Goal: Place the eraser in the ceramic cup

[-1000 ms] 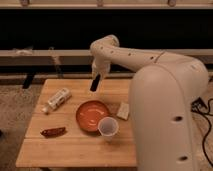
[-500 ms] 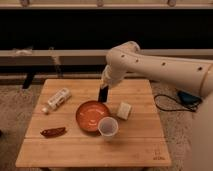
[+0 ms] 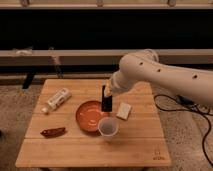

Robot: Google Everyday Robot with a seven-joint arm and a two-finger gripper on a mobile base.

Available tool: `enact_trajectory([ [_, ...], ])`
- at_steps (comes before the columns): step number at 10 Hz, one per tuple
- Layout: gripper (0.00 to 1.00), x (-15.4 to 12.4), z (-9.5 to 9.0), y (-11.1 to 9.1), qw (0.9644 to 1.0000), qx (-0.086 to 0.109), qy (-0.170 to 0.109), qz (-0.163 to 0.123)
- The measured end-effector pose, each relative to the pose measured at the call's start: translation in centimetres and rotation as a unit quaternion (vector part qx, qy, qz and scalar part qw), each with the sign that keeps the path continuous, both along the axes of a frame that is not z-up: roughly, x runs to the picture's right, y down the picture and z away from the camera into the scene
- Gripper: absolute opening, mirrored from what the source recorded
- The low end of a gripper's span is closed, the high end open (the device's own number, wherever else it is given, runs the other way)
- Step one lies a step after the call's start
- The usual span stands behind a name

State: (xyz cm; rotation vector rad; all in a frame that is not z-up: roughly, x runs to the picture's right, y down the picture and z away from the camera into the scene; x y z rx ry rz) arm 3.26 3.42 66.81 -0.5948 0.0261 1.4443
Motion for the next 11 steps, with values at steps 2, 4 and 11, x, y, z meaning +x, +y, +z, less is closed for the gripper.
enact_trajectory([
  [2,0.01,0.4,-0.8,2.4,0.9997,-0.006,-0.011,-0.02],
  [4,0.15,1.1,-0.8,3.9,0.9994,-0.015,-0.012,-0.028],
  [11,0.8,-0.6,0.2,6.6,0.9984,-0.03,-0.012,-0.046],
])
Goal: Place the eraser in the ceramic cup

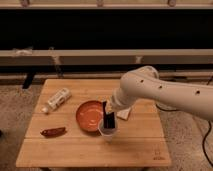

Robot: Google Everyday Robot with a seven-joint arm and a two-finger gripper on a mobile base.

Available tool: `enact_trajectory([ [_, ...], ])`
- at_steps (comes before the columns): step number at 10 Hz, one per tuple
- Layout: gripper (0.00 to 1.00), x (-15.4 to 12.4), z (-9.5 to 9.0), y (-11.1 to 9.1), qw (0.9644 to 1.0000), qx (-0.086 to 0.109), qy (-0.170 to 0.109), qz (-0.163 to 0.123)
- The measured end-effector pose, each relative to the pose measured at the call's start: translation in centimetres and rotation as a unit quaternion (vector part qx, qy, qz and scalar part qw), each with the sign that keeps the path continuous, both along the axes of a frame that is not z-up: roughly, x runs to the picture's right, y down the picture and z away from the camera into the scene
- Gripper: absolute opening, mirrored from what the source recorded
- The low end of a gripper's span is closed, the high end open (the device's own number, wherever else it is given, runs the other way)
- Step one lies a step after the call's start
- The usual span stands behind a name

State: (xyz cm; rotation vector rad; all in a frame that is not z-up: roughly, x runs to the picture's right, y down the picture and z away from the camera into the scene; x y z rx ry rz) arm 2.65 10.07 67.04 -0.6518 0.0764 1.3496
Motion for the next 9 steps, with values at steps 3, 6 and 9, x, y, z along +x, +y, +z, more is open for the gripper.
enact_trajectory([
  [3,0.8,-0.94,0.45,0.24,0.9999,0.002,0.002,-0.011],
  [6,0.8,-1.02,0.64,0.26,0.9999,0.004,0.008,-0.014],
  [9,0.8,-0.89,0.66,-0.11,0.9998,0.008,0.01,-0.013],
])
